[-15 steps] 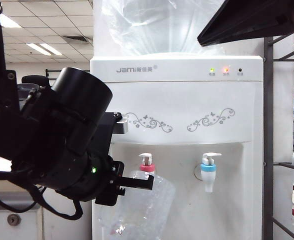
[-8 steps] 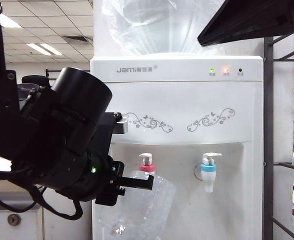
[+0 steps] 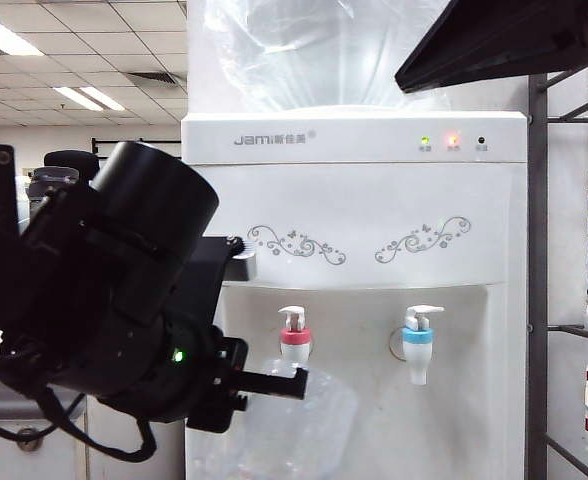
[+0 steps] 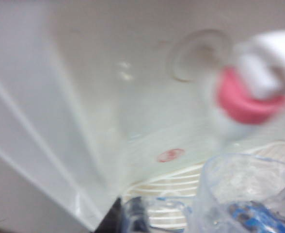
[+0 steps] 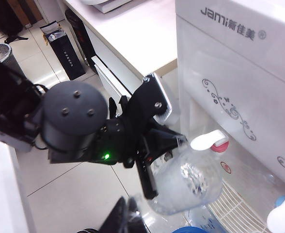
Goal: Pick up the plastic mug from the left desk, go to the hot water outlet of the water dispenser, press the vertical switch to get some water, then put the mug back on the desk.
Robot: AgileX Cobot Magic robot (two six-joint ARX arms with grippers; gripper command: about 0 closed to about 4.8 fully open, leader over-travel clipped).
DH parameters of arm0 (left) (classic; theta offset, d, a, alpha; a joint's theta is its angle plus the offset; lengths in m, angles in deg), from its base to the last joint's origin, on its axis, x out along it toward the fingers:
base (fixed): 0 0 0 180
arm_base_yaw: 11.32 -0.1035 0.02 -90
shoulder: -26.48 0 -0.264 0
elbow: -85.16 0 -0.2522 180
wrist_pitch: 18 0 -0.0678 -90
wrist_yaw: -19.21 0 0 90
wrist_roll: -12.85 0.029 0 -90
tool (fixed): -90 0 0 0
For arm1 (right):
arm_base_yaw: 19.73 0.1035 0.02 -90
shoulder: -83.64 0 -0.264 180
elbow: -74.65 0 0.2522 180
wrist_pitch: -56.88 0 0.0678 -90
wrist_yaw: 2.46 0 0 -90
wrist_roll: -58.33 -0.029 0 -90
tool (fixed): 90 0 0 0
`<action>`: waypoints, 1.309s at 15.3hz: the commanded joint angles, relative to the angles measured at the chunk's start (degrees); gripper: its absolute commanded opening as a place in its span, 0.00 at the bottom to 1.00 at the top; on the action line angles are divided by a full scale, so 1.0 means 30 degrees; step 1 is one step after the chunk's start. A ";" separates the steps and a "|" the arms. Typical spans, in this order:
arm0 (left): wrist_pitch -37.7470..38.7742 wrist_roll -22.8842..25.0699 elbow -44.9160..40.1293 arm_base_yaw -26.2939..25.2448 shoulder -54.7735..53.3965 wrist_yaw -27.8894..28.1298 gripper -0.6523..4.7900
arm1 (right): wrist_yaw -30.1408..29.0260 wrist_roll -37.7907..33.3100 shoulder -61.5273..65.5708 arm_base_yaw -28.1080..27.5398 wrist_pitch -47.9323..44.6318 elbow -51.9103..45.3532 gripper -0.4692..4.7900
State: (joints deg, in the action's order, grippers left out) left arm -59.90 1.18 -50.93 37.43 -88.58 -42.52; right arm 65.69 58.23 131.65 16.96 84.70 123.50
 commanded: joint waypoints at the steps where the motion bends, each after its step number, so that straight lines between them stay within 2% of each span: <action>1: -0.1712 -0.0248 -0.0015 0.0306 0.0153 -0.0729 0.11 | -0.0051 0.0058 -0.0029 0.0000 -0.0277 0.0058 0.08; 5: -0.3228 -0.0197 -0.0095 0.1042 0.0153 -0.1668 0.11 | -0.0051 0.0058 -0.0029 0.0000 -0.0262 0.0058 0.08; 8: -0.6557 0.1333 -0.0401 0.1858 0.0160 -0.1268 0.11 | -0.0051 0.0058 -0.0029 0.0007 -0.0262 0.0058 0.08; 11: -0.9005 0.1945 -0.1523 0.1829 0.0160 -0.1158 0.11 | -0.0051 0.0066 -0.0029 0.0000 -0.0262 0.0058 0.08; 15: -0.9289 0.2404 -0.3818 0.1829 0.1807 -0.0211 0.11 | -0.0051 0.0058 -0.0029 0.0000 -0.0262 0.0058 0.08; 18: -0.9289 0.2543 -0.5166 0.1829 0.3570 0.1384 0.11 | -0.0051 0.0058 -0.0029 0.0000 -0.0262 0.0058 0.08; 20: -0.9289 0.3359 -0.6003 0.1829 0.4889 0.2361 0.11 | -0.0051 0.0058 -0.0029 0.0000 -0.0270 0.0058 0.08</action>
State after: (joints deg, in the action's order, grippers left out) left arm -85.10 9.58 -68.08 42.88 -75.90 -37.63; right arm 65.67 58.25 131.65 16.94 84.70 123.50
